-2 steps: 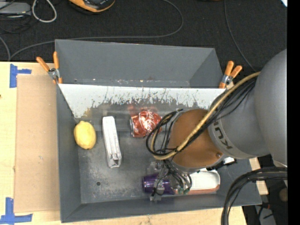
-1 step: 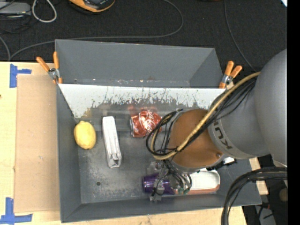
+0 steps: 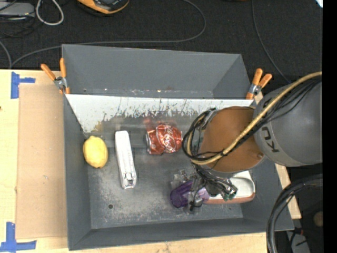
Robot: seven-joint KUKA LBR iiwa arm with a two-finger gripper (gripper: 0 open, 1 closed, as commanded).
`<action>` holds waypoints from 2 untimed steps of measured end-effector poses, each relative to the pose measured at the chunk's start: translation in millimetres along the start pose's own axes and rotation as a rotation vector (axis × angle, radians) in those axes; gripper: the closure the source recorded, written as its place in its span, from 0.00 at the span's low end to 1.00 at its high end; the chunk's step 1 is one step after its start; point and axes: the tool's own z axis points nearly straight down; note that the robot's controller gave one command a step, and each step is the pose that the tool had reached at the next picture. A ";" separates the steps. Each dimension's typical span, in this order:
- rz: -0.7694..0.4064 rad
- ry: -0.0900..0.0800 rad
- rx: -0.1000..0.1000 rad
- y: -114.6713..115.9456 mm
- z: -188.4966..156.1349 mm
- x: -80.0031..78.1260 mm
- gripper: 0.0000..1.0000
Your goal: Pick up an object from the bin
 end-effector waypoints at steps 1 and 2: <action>0.001 0.000 0.000 0.0 -0.1 0.0 1.00; -0.018 -0.006 0.001 6.2 -89.0 -18.7 1.00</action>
Offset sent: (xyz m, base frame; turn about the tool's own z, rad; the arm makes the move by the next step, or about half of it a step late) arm 0.0148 0.0115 0.0854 -0.0224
